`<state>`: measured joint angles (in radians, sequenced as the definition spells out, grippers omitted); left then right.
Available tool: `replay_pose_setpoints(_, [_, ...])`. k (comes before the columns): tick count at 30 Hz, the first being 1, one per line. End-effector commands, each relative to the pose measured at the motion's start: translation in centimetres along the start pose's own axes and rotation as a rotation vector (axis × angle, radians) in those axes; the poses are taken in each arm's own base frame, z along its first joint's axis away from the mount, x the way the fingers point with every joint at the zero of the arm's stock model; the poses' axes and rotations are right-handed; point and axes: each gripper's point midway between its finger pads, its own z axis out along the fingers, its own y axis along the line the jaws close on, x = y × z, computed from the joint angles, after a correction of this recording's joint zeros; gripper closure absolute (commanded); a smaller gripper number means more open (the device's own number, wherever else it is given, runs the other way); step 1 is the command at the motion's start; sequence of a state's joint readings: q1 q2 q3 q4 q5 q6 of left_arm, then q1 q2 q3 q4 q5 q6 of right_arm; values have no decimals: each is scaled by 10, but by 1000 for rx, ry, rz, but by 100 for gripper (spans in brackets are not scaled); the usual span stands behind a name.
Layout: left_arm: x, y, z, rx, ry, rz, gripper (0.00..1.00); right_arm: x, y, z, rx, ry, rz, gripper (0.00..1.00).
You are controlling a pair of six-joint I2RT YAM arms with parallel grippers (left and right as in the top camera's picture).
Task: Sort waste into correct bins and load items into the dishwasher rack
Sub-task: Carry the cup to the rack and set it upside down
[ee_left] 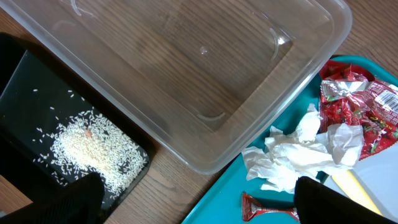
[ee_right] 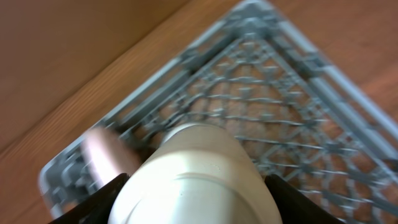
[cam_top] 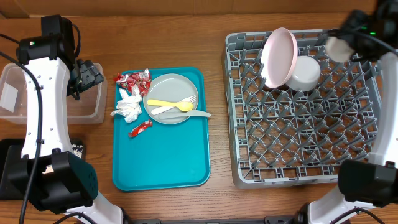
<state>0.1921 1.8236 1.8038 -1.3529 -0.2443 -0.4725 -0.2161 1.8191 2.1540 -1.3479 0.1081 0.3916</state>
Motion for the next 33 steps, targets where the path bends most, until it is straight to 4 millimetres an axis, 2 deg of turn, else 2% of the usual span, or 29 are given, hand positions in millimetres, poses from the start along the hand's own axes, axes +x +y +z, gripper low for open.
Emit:
replay_pose_setpoints(1, [-5, 3, 0, -15, -11, -10, 0, -17, -36, -7, 45, -35, 71, 66])
replay_pose_setpoints(4, [-5, 2, 0, -9, -13, -15, 0, -16, -64, 7, 96, -5, 113, 66])
replay_pose_setpoints(7, [-5, -1, 0, 11, -9, -16, 0, -7, -76, 24, 124, 34, 100, 66])
replay_pose_setpoints(19, [-5, -2, 0, 17, -7, -16, 0, 25, -92, 104, 171, 96, 97, 64])
replay_pose_setpoints(28, [-6, -3, 0, 19, -11, -17, 0, 44, -98, 142, 190, 148, 93, 64])
replay_pose_setpoints(29, [-6, -3, 0, 19, -11, -17, 0, 49, -99, 155, 199, 173, 91, 63])
replay_pose_setpoints(33, [-5, -3, 0, 19, -10, -17, 0, 55, -100, 167, 203, 193, 90, 62])
